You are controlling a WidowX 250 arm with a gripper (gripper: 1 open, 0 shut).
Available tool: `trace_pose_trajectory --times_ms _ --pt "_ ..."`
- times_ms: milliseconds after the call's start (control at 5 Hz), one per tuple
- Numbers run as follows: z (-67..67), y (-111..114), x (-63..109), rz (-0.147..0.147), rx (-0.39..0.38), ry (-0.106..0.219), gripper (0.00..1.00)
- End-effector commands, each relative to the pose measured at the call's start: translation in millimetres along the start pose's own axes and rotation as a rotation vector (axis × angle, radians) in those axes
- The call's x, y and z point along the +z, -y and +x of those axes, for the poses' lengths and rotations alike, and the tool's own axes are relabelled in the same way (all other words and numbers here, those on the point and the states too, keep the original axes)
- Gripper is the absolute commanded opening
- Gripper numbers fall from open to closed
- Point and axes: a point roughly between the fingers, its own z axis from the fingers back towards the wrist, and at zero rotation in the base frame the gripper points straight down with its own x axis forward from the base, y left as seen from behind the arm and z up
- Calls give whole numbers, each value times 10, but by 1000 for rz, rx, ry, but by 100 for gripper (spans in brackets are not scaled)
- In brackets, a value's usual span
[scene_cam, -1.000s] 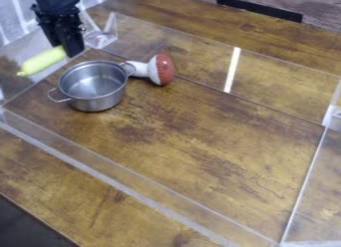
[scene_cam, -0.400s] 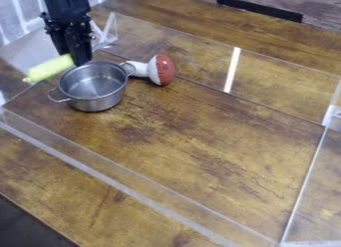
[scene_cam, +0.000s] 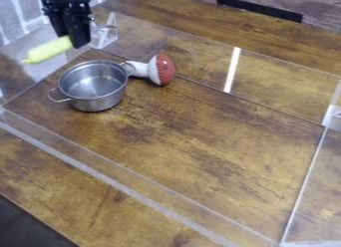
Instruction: Move the green spoon to the left
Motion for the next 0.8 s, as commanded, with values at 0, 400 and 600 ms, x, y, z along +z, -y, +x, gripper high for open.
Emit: trace_pose_trajectory --times_ms 0,400,600 --pt "59 -97 146 33 -54 43 0" --pt "27 -259 141 20 25 43 0" --pt "-18 -277 200 21 60 41 0"
